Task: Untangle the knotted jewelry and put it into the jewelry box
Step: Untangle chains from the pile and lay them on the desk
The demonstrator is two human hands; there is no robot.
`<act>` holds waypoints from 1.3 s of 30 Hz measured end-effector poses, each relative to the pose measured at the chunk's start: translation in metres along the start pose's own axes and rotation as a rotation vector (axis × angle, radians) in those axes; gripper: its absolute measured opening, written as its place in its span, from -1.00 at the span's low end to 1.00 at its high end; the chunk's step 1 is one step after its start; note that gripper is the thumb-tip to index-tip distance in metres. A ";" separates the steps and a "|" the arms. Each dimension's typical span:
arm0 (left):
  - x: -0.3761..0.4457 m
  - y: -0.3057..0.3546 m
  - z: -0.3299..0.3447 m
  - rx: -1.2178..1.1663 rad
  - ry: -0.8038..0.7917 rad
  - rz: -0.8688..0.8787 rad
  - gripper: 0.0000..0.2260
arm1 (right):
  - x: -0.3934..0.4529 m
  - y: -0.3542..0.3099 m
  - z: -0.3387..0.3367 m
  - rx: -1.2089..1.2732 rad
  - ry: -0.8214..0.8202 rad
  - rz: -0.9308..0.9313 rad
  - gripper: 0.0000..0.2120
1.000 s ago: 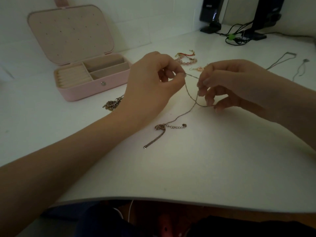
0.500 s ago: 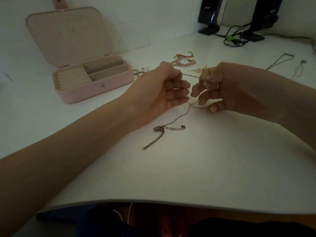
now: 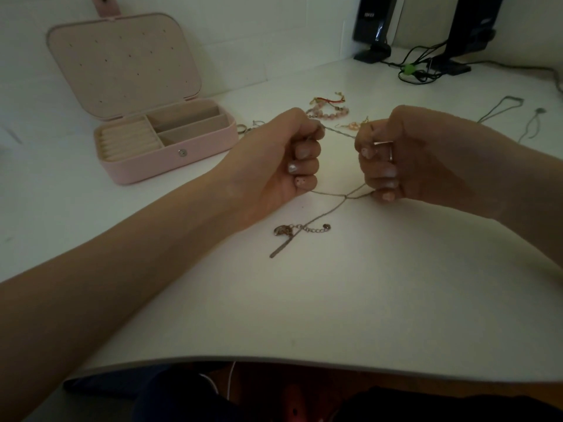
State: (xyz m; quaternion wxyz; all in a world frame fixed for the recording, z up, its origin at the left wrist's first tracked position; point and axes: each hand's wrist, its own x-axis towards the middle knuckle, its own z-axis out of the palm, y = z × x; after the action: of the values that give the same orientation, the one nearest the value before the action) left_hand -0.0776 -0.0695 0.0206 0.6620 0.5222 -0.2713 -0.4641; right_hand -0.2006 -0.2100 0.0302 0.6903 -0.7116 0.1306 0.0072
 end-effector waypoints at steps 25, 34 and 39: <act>-0.008 -0.007 0.007 0.082 0.047 -0.006 -0.82 | -0.012 0.005 0.015 -0.812 0.522 -0.739 -0.92; -0.007 -0.007 0.009 0.072 0.121 0.008 -0.85 | -0.010 0.010 0.017 -1.020 0.548 -0.758 -0.94; -0.006 -0.008 0.009 0.084 0.092 -0.005 -0.84 | -0.005 0.013 0.015 -1.108 0.610 -0.729 -0.90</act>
State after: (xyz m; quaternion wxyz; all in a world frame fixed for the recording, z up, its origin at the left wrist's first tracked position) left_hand -0.0905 -0.0678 0.0166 0.6502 0.5710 -0.2588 -0.4293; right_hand -0.2059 -0.1945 0.0175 0.1205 -0.9252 0.0492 -0.3565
